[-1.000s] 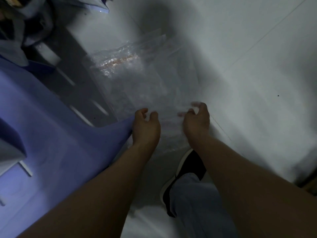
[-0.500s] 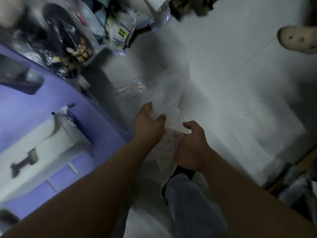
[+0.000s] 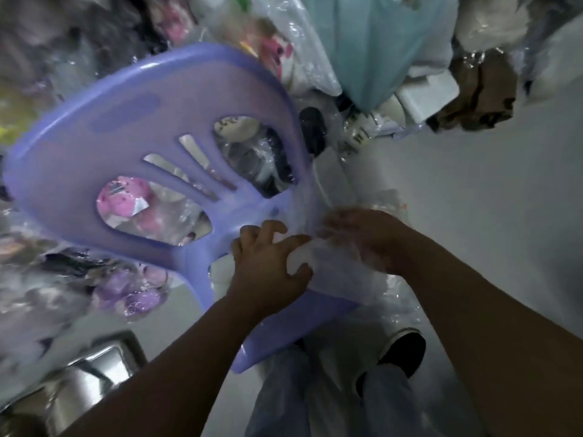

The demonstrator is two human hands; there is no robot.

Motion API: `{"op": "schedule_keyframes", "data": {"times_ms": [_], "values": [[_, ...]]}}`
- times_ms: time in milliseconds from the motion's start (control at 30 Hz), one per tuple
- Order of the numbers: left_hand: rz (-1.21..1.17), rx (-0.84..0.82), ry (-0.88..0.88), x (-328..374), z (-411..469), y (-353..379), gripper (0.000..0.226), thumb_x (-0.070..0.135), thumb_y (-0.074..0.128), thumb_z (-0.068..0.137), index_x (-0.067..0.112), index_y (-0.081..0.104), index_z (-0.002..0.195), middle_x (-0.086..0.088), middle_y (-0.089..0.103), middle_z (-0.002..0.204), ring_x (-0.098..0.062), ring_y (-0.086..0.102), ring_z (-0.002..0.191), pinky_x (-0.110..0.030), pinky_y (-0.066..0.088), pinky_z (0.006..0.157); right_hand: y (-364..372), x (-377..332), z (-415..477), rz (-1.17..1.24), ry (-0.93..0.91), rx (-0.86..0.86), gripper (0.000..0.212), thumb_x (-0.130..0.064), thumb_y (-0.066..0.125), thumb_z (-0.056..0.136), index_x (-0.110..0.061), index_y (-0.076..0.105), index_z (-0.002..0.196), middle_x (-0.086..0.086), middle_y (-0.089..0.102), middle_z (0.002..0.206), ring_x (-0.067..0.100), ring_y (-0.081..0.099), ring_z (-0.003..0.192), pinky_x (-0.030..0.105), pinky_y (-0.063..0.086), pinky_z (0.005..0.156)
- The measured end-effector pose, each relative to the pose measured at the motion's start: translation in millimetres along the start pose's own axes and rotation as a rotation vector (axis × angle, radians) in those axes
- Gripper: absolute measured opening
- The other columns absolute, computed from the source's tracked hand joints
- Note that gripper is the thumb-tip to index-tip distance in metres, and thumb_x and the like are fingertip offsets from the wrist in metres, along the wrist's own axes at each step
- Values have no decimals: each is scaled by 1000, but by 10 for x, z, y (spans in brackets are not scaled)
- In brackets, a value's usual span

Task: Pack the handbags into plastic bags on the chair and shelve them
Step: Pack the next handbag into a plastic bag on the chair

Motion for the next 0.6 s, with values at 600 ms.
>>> {"op": "schedule_keyframes", "data": {"times_ms": [600], "values": [[-648,-29,-599,-1335,-1038,-58,58,44,71,88,28,47,139,8,63,121,-15,60,107,-25,42,87,2139,1046,232,-261,149,-34,18,-5,54,94,-10,68,84,11,66,82,23,61,78,37,51,79]]}}
Point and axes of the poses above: each hand's wrist, its own z-axis towards the middle knuckle, its own y-axis out of the palm, x = y × z, the point moved 3 cm from there along z, towards the middle knuckle
